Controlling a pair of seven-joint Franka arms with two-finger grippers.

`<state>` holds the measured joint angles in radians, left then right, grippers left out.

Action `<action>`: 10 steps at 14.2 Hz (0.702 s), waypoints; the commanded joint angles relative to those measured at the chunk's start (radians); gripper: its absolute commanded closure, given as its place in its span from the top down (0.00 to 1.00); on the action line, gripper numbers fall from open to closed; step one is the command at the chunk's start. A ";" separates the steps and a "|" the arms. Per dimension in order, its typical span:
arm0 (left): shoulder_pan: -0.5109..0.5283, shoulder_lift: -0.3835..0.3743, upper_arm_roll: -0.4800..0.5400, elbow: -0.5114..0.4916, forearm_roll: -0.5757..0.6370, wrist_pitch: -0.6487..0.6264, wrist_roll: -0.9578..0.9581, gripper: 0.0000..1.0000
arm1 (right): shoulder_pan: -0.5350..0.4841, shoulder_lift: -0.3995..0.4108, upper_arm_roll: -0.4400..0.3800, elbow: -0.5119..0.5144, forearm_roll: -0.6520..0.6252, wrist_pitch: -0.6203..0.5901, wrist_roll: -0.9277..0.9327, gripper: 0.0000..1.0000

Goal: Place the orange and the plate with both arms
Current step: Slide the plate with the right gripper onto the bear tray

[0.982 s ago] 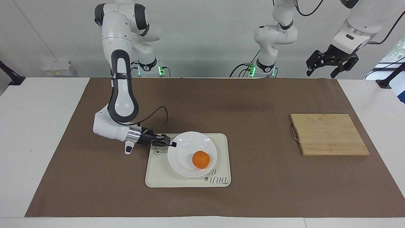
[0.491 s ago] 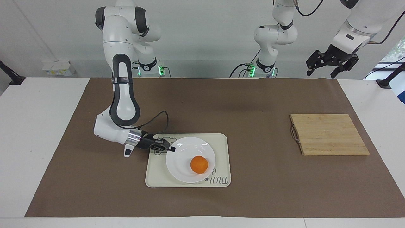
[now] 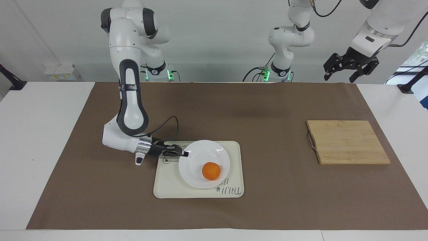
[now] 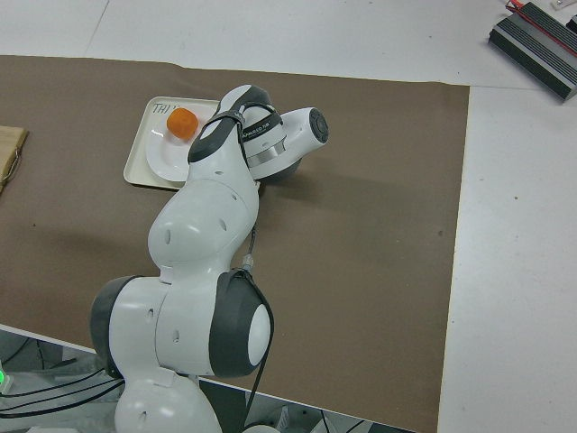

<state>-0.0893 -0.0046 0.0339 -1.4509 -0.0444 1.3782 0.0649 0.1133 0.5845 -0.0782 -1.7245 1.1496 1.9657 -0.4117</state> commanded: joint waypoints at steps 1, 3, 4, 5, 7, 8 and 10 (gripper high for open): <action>0.014 -0.026 -0.009 -0.031 0.001 0.008 0.007 1.00 | -0.003 -0.069 -0.009 0.002 -0.103 0.033 0.037 1.00; 0.013 -0.026 -0.009 -0.031 0.001 0.007 0.007 1.00 | -0.011 -0.138 -0.014 0.002 -0.253 0.055 0.094 1.00; 0.013 -0.026 -0.009 -0.031 0.001 0.007 0.006 1.00 | -0.014 -0.175 -0.014 0.002 -0.343 0.053 0.134 1.00; 0.013 -0.026 -0.009 -0.031 0.001 0.007 0.007 1.00 | -0.012 -0.214 -0.014 0.002 -0.446 0.048 0.183 1.00; 0.014 -0.026 -0.009 -0.031 0.001 0.007 0.007 1.00 | -0.015 -0.296 -0.012 0.000 -0.600 0.023 0.316 1.00; 0.013 -0.026 -0.009 -0.031 0.001 0.007 0.007 1.00 | -0.023 -0.327 -0.014 0.002 -0.646 -0.014 0.368 1.00; 0.013 -0.026 -0.009 -0.031 0.001 0.007 0.007 1.00 | -0.049 -0.373 -0.020 0.003 -0.733 -0.079 0.380 1.00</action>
<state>-0.0892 -0.0046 0.0338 -1.4509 -0.0444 1.3782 0.0649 0.0965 0.2610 -0.1007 -1.6991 0.4940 1.9307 -0.0578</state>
